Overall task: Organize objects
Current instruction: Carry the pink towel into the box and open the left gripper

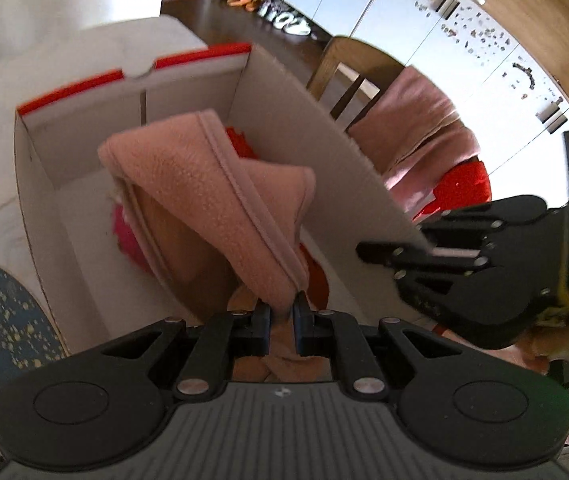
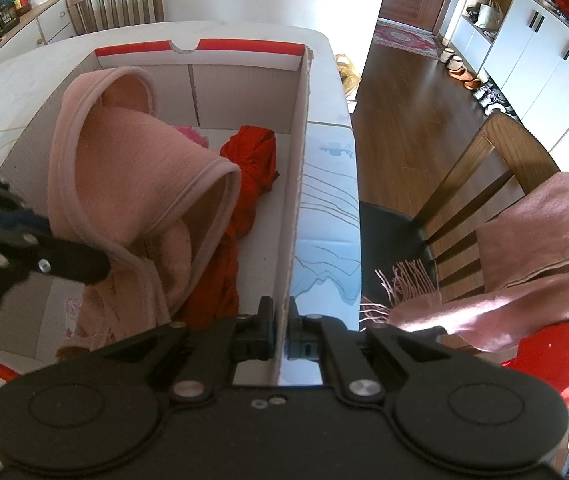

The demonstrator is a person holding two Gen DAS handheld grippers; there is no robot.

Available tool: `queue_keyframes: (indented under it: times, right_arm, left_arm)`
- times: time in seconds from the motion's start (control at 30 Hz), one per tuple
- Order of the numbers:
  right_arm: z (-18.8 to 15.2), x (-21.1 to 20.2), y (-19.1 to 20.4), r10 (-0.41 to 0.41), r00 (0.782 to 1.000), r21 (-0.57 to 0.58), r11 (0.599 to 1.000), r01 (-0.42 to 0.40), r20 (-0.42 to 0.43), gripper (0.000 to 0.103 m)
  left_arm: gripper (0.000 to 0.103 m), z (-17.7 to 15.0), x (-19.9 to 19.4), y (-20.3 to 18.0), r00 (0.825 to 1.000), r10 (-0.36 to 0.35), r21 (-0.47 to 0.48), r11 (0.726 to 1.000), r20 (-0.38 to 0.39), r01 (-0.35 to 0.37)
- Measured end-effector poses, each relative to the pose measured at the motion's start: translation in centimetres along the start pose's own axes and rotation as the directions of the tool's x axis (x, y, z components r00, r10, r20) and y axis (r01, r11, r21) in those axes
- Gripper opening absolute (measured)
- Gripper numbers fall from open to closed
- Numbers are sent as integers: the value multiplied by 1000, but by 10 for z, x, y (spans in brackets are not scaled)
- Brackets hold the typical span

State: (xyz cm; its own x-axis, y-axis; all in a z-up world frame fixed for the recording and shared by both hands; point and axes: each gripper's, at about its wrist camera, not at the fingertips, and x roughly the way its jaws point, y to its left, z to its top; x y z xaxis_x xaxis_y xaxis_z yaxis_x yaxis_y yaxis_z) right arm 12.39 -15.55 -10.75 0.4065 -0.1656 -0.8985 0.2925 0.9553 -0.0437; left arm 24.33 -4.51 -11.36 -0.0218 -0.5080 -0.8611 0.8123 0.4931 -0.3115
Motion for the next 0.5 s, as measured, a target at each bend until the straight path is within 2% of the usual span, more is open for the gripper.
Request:
queue_keyframes:
  times: [0.2,0.37,0.5]
  right_arm:
    - [0,0,-1,0,1000,-1,1000,0,-1,4]
    - [0,0,-1,0,1000,-2,1000,0,-1,4]
    - [-1,0,-1,-1,1000,-2,1000,1,-1,4]
  left_arm:
    - [10,-7,13,5,999,6,-13,1000,-44,-7]
    - [11,-13,12,8,999,-8,-27,1000,-45,6]
    - [17,-18,6,10,999,-19,-29,999,-40,18]
